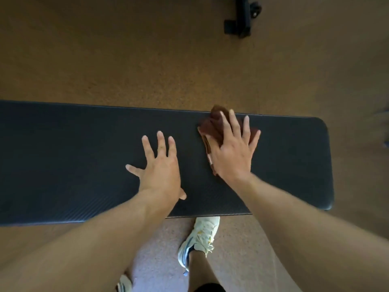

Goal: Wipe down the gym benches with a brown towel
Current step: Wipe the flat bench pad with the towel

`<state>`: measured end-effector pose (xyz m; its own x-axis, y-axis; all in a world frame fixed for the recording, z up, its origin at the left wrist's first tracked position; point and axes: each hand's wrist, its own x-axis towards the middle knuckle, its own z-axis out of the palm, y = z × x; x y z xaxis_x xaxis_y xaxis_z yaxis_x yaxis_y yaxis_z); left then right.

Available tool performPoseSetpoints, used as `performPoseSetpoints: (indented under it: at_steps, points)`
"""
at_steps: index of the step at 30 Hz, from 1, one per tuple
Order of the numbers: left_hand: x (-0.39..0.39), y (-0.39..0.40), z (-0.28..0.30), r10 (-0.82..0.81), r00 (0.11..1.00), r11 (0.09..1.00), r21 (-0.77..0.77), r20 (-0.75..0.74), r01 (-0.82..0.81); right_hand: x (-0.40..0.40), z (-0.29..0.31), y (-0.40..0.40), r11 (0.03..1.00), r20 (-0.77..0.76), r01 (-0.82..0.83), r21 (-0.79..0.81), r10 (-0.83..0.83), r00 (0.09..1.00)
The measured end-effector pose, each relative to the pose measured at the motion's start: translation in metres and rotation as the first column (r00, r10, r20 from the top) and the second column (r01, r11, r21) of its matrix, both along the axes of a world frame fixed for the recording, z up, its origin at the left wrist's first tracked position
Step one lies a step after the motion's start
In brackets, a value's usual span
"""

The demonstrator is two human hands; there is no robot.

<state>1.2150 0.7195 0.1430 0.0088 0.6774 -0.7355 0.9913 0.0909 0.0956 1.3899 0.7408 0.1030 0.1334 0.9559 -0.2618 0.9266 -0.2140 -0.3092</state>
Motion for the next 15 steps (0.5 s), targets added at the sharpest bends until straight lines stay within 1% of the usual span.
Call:
performPoseSetpoints:
  at_steps: [2, 4, 6, 7, 8, 9, 11, 12, 13, 14, 15]
  points:
    - [0.003, -0.004, -0.004, -0.013, 0.999, 1.000, 0.012, -0.042, 0.014, 0.003, -0.002, 0.040, 0.998, 0.019, -0.063, -0.020, 0.064, 0.998]
    - [0.003, -0.006, -0.003, -0.004, 0.998, 1.000, 0.025, -0.058, 0.005, 0.004, -0.005, 0.046, 0.988, 0.046, -0.153, 0.033, 0.151, 0.987]
    - [0.005, -0.006, 0.000, -0.007, 0.996, 1.000, 0.017, -0.085, 0.008, 0.013, -0.008, 0.013, 0.950, 0.037, -0.277, 0.146, 0.274, 0.961]
    - [0.006, -0.006, -0.001, -0.010, 0.995, 1.000, 0.008, -0.095, 0.011, 0.022, -0.009, -0.015, 0.911, 0.030, -0.361, 0.199, 0.363, 0.931]
    - [0.007, -0.006, -0.001, -0.010, 0.995, 1.000, 0.000, -0.101, 0.010, 0.032, -0.011, -0.046, 0.857, 0.037, -0.467, 0.220, 0.471, 0.882]
    - [0.007, -0.006, -0.001, -0.009, 0.994, 1.000, -0.004, -0.105, 0.008, 0.045, -0.014, -0.076, 0.785, 0.066, -0.581, 0.214, 0.582, 0.810]
    - [0.007, -0.006, -0.003, -0.019, 0.993, 1.000, 0.008, -0.120, 0.020, 0.071, -0.016, -0.114, 0.590, 0.136, -0.794, 0.145, 0.783, 0.607]
    - [0.007, -0.006, -0.003, -0.026, 0.991, 1.000, 0.012, -0.130, 0.028, 0.082, -0.017, -0.117, 0.501, 0.148, -0.857, 0.117, 0.845, 0.514]
    - [0.007, -0.005, -0.003, -0.032, 0.990, 0.999, 0.011, -0.138, 0.034, 0.089, -0.018, -0.111, 0.451, 0.147, -0.886, 0.105, 0.874, 0.462]
    - [0.008, -0.005, -0.003, -0.034, 0.989, 0.999, 0.007, -0.146, 0.035, 0.093, -0.017, -0.099, 0.449, 0.143, -0.887, 0.106, 0.876, 0.461]
    - [0.009, -0.005, -0.002, -0.033, 0.988, 0.999, 0.004, -0.149, 0.034, 0.094, -0.017, -0.082, 0.499, 0.141, -0.857, 0.128, 0.846, 0.514]
